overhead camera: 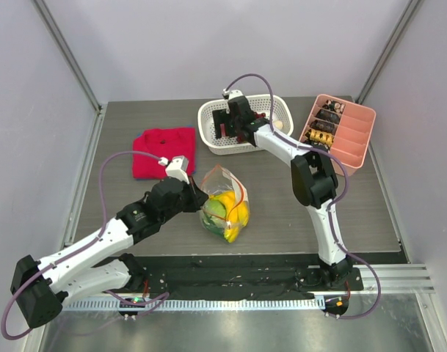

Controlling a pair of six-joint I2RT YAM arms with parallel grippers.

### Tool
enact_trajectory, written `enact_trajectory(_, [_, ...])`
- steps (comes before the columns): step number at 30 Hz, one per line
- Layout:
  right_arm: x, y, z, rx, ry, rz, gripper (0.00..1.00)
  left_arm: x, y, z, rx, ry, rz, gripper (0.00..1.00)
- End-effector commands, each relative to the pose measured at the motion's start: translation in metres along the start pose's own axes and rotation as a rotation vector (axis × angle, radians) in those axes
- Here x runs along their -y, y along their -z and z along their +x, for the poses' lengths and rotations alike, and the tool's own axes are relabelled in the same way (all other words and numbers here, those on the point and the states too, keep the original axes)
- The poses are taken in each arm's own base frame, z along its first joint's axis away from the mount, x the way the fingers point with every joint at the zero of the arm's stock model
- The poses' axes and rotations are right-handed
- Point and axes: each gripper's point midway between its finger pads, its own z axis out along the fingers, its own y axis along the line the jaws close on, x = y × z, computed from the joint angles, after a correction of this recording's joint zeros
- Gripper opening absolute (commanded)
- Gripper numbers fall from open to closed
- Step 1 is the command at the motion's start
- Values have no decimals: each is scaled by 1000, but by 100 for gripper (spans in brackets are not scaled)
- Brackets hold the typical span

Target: Open the zip-top bag and remove the fake food

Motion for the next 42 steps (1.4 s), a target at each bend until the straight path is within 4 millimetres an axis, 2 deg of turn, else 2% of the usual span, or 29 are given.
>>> enact_trajectory(1, [4,27,-46,69,9,43,100,17,4,-17,40,-21,48,0])
enact_trajectory(3, [5,41,-50,50,10,55,100,18,5,-19,44,-21,51,0])
enact_trajectory(4, [5,56,-61,64,5,55,100,19,6,-20,44,-19,55,0])
enact_trajectory(6, [8,76,-55,20,-28,76,100,20,6,-20,44,-18,59,0])
enact_trajectory(7, [5,103,-69,48,-48,71,100,20,6,-20,47,-18,58,0])
enact_trajectory(8, [4,116,-65,37,-89,80,98,19,7,-20,47,-18,58,0])
enact_trajectory(9, [6,124,-44,-5,-97,97,97,19,7,-21,49,-19,59,0])
enact_trajectory(10, [-1,161,-61,56,-106,103,95,20,7,-20,47,-20,61,0])
enact_trajectory(11, [2,171,-34,7,-110,133,93,20,7,-21,49,-21,61,0])
enact_trajectory(12, [0,188,-30,15,-110,148,91,21,8,-21,48,-19,69,0])
enact_trajectory(13, [-17,221,-35,56,-101,117,87,22,8,-21,50,-18,72,0])
enact_trajectory(14, [-17,231,-11,22,-82,129,86,24,8,-21,48,-15,79,0])
enact_trajectory(15, [-26,244,-4,26,-72,117,83,25,6,-21,47,-16,82,0])
enact_trajectory(16, [-33,255,4,25,-64,106,76,26,6,-20,42,-14,88,0])
enact_trajectory(17, [-51,276,17,19,-43,48,74,28,5,-21,42,-11,94,0])
enact_trajectory(18, [-62,283,24,6,-62,5,70,28,4,-20,39,-10,96,0])
enact_trajectory(19, [-72,291,29,-1,-64,-35,58,30,1,-18,30,-8,102,0])
enact_trajectory(20, [-92,301,42,-17,-43,-100,54,31,0,-19,31,-5,103,0])
enact_trajectory(22, [-112,307,56,-40,-23,-155,50,32,-1,-18,24,-1,106,0])
enact_trajectory(24, [-128,307,71,-74,4,-190,49,32,0,-18,29,7,106,0])
enact_trajectory(29, [-144,285,100,-133,-23,-227,47,27,9,-22,50,12,87,0])
enact_trajectory(34, [-139,256,128,-191,11,-155,45,24,14,-23,59,24,83,0])
enact_trajectory(37, [-131,241,146,-233,39,-92,37,26,11,-20,47,31,95,0])
enact_trajectory(42, [-115,231,159,-251,59,1,37,32,3,-13,14,33,119,0])
